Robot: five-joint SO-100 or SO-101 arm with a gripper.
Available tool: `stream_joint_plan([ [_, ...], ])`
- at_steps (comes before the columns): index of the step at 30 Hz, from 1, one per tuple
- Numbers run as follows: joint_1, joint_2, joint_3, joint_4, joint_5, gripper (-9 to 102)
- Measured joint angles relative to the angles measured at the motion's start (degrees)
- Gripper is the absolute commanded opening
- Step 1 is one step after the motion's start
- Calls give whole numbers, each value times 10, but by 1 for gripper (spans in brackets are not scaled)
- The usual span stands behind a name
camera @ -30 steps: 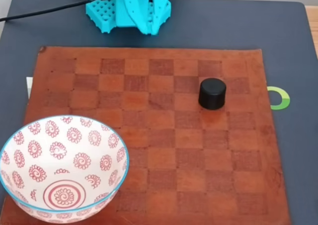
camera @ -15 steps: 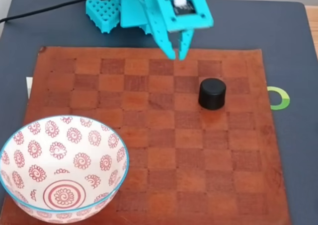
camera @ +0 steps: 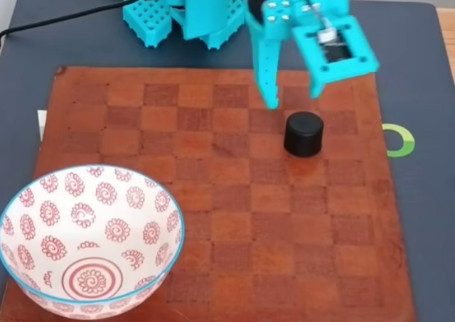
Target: Grasp a black cylinder and put it in a bowl.
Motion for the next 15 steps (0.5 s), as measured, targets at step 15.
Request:
stream_joint_plan([
  [15,-71,-58,0,-47,71,37],
])
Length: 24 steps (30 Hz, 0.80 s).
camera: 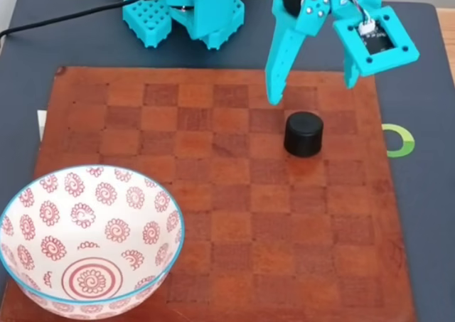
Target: Grasp a black cylinder and put it in a bowl.
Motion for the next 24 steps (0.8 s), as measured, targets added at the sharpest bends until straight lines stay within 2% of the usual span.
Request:
stream_joint_plan([
  [7,-1,-63,0,-21,2,36],
  [13,-1,-91,0,-21,4,24],
  [24,0,-116,0,-21,21,23],
])
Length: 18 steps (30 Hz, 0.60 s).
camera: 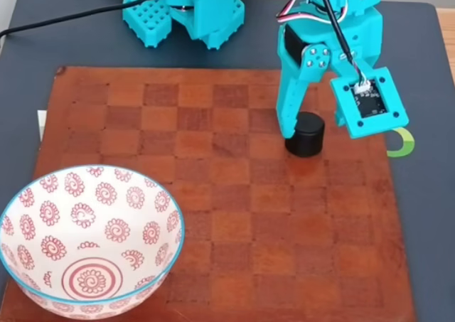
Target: Grasp a black cylinder and put it in a bowl.
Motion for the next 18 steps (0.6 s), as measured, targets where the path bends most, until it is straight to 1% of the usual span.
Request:
stream_joint_plan([
  [13,1,-20,0,0,0,22],
  [18,25,-20,0,0,0,22],
])
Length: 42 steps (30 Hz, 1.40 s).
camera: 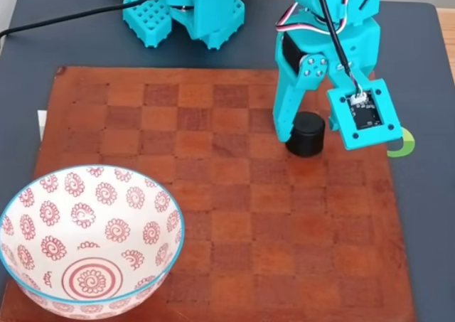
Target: Grasp a black cylinder and put it in a bowl.
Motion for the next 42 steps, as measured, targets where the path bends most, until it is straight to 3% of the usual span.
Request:
stream_joint_plan([
  [9,18,-2,2,0,-1,22],
  [17,17,-2,2,0,2,13],
  [31,17,-2,0,4,2,13],
  [42,39,-2,-149,155,2,13],
])
